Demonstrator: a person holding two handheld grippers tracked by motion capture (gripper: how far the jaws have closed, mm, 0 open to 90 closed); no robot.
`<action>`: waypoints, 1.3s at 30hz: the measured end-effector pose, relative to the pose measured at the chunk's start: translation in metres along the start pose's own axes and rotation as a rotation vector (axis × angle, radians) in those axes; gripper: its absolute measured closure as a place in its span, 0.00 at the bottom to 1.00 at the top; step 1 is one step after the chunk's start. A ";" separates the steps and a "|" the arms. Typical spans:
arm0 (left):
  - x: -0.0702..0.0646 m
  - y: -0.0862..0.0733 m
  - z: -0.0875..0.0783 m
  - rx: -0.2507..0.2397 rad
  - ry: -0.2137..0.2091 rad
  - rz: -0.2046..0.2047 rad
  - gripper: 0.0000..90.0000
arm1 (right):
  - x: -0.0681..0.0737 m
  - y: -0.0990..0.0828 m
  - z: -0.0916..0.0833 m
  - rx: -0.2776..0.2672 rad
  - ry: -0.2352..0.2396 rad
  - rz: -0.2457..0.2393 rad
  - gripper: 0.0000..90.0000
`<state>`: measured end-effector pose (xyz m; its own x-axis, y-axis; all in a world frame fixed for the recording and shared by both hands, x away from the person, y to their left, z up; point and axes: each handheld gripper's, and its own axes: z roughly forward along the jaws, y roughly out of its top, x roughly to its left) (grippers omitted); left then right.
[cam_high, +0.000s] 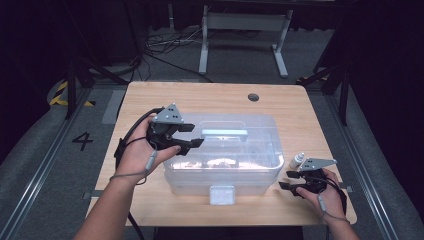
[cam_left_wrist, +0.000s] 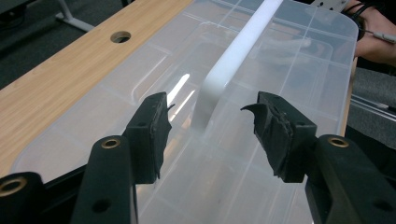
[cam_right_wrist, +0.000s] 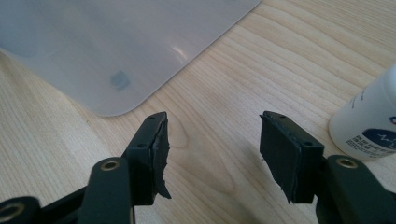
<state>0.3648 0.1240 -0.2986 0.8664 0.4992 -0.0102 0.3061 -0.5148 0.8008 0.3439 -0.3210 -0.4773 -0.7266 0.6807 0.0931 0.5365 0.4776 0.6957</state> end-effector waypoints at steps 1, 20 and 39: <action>0.000 0.002 0.003 0.006 0.001 0.003 0.51 | 0.000 0.000 0.000 -0.001 0.000 0.000 0.48; -0.005 0.016 0.035 0.103 0.017 0.051 0.65 | 0.000 0.001 -0.004 -0.010 0.009 0.005 0.47; -0.005 0.020 0.035 0.138 0.070 0.079 0.80 | 0.004 0.005 -0.010 -0.030 0.012 -0.004 0.46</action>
<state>0.3807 0.0868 -0.3038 0.8618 0.4982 0.0956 0.2931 -0.6429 0.7076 0.3399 -0.3216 -0.4668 -0.7335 0.6725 0.0986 0.5209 0.4631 0.7171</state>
